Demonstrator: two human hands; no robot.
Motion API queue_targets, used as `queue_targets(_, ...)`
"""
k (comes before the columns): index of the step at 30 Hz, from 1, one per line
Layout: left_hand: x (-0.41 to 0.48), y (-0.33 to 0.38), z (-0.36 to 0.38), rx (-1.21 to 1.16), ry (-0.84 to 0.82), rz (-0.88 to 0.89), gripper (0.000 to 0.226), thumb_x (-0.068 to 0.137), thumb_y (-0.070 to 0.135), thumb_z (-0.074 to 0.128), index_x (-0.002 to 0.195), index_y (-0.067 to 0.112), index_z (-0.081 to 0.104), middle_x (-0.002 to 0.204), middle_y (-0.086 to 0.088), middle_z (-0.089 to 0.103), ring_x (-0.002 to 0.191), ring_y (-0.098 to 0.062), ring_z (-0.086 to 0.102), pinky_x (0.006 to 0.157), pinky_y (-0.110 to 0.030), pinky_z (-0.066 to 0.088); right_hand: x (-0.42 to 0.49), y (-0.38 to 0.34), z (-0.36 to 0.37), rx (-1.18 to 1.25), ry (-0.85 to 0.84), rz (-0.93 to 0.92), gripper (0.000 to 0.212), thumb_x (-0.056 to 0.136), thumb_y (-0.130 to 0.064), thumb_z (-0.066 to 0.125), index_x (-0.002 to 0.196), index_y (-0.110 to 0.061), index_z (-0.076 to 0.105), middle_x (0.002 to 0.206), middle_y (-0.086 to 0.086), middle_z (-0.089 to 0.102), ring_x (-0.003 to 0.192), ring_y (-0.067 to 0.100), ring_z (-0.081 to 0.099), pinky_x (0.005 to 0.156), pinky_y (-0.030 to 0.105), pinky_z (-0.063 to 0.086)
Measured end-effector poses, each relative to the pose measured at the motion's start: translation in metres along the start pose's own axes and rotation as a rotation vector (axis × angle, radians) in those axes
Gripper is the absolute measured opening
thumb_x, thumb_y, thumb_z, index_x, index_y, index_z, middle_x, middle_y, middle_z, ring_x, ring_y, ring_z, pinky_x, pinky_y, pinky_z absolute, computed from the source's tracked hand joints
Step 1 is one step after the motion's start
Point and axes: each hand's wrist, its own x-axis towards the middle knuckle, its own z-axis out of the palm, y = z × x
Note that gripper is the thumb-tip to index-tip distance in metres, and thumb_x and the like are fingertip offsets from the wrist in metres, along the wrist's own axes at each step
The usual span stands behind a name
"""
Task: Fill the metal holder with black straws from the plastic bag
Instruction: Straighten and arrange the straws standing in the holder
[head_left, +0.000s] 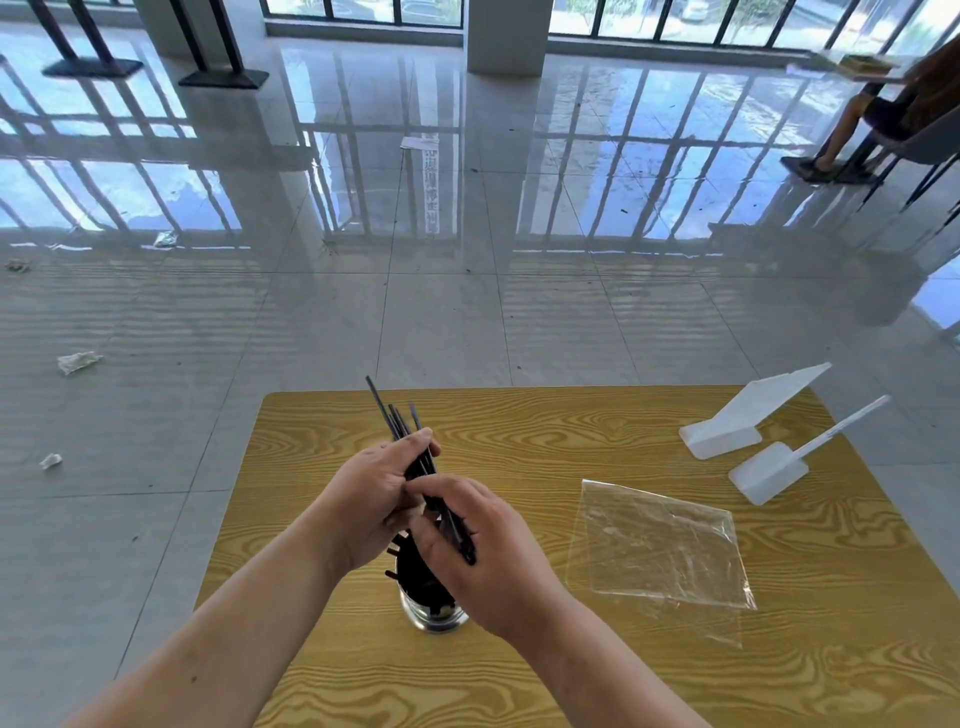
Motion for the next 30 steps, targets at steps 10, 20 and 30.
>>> queue_targets(10,-0.006,-0.003,0.008,0.678,0.184,0.496,0.029,0.106,0.045,0.057,0.089,0.024,0.068,0.055,0.004,0.057,0.044,-0.010,0.046,0.044,-0.023,0.038,-0.001,0.014,-0.010,-0.142,-0.039,0.231,0.063,0.095,-0.065,0.061,0.154,-0.047,0.048,0.129,-0.028,0.064,0.118,-0.009,0.058,0.105,0.028,0.053)
queue_targets(20,-0.016,-0.001,0.018,1.065,0.100,0.648,0.028,0.094,0.063,0.055,0.087,0.039,0.068,0.083,0.024,0.073,0.077,-0.002,0.071,0.066,-0.030,0.058,0.028,0.012,-0.015,-0.263,-0.087,0.173,0.026,0.100,-0.041,0.058,0.091,-0.023,0.074,0.076,-0.005,0.071,0.067,0.014,0.067,0.060,0.040,0.058)
queue_targets(30,-0.015,-0.012,0.004,1.095,0.043,0.415,0.030,0.079,0.066,0.071,0.098,0.043,0.070,0.080,0.011,0.073,0.071,-0.009,0.068,0.067,-0.036,0.061,0.033,0.036,0.001,-0.244,-0.208,0.243,0.013,0.092,-0.032,0.068,0.081,-0.034,0.062,0.078,-0.002,0.073,0.072,0.019,0.071,0.062,0.042,0.059)
